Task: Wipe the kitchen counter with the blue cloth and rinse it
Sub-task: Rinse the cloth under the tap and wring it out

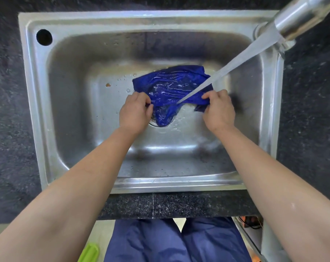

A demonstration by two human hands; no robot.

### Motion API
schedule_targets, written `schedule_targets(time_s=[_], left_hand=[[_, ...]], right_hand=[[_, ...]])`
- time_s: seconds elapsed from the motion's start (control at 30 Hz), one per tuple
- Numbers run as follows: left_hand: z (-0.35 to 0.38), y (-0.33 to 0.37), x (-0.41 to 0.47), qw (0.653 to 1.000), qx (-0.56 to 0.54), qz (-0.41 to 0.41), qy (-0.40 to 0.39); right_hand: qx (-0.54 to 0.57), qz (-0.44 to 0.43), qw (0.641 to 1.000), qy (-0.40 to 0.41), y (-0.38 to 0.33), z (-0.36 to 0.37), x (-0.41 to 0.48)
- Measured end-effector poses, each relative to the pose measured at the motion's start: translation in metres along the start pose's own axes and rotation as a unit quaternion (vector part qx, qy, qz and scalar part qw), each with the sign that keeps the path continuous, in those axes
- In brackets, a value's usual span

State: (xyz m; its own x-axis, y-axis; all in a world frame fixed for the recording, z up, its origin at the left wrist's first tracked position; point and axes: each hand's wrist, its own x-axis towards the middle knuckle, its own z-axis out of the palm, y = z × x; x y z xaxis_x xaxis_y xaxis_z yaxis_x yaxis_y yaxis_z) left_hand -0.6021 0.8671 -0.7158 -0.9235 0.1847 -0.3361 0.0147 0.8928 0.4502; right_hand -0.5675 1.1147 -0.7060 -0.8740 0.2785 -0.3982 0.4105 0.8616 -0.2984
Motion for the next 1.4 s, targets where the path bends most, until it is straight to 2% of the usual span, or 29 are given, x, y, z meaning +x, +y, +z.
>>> schedule_targets(time_s=[0.07, 0.17, 0.23, 0.27, 0.37, 0.43, 0.53, 0.63, 0.73, 0.8, 0.87, 0.97, 1.03, 1.07, 1.2, 1.33, 1.4], left_hand=[[0.005, 0.001, -0.002, 0.999, 0.012, 0.016, -0.049], [0.014, 0.006, -0.005, 0.995, 0.049, 0.028, -0.088], [0.021, 0.009, -0.008, 0.992, 0.065, 0.022, -0.109], [0.023, 0.01, -0.011, 0.991, 0.06, 0.018, -0.115], [0.024, 0.002, -0.021, 0.993, 0.051, 0.032, -0.103], [0.019, -0.011, -0.026, 0.992, 0.064, 0.056, -0.091], [0.005, -0.033, -0.027, 0.994, 0.08, 0.052, -0.053], [-0.004, -0.045, -0.025, 0.995, 0.082, 0.045, -0.038], [-0.006, -0.043, -0.026, 0.993, 0.102, 0.001, -0.064], [-0.006, -0.039, -0.027, 0.988, 0.131, -0.038, -0.076], [-0.004, -0.033, -0.029, 0.987, 0.141, -0.038, -0.062], [0.006, -0.018, -0.032, 0.989, 0.135, 0.063, -0.023], [0.017, -0.009, -0.034, 0.986, 0.112, 0.122, -0.032], [0.022, -0.004, -0.034, 0.986, 0.098, 0.125, -0.042], [0.034, 0.006, -0.026, 0.996, 0.046, 0.07, -0.043], [0.03, 0.017, -0.011, 0.996, 0.008, 0.073, -0.057], [0.024, 0.027, -0.005, 0.994, -0.041, 0.06, -0.082]], right_hand=[[-0.05, -0.006, 0.999, -0.01, -0.003, 0.002, 0.0], [-0.073, -0.151, 0.985, 0.029, -0.016, 0.008, -0.002], [-0.102, -0.22, 0.97, -0.008, -0.023, 0.015, -0.004], [-0.112, -0.224, 0.968, -0.031, -0.025, 0.019, -0.006], [-0.04, -0.146, 0.987, -0.051, -0.03, 0.024, 0.003], [0.006, -0.094, 0.991, -0.099, -0.035, 0.02, 0.012], [0.005, -0.08, 0.985, -0.156, -0.034, 0.01, 0.015], [0.01, -0.065, 0.989, -0.133, -0.027, 0.013, 0.007], [0.054, -0.02, 0.996, -0.062, -0.024, 0.023, -0.008], [0.089, -0.045, 0.995, -0.01, -0.027, 0.025, -0.02], [0.101, -0.098, 0.99, -0.013, -0.031, 0.028, -0.031], [0.041, -0.132, 0.984, -0.114, -0.034, 0.039, -0.041], [0.02, -0.135, 0.983, -0.12, -0.032, 0.047, -0.04], [0.027, -0.125, 0.985, -0.111, -0.033, 0.048, -0.037], [0.044, -0.101, 0.985, -0.13, -0.035, 0.042, -0.021], [0.048, -0.12, 0.979, -0.156, -0.025, 0.03, -0.016], [0.082, -0.1, 0.98, -0.15, -0.025, 0.025, -0.016]])
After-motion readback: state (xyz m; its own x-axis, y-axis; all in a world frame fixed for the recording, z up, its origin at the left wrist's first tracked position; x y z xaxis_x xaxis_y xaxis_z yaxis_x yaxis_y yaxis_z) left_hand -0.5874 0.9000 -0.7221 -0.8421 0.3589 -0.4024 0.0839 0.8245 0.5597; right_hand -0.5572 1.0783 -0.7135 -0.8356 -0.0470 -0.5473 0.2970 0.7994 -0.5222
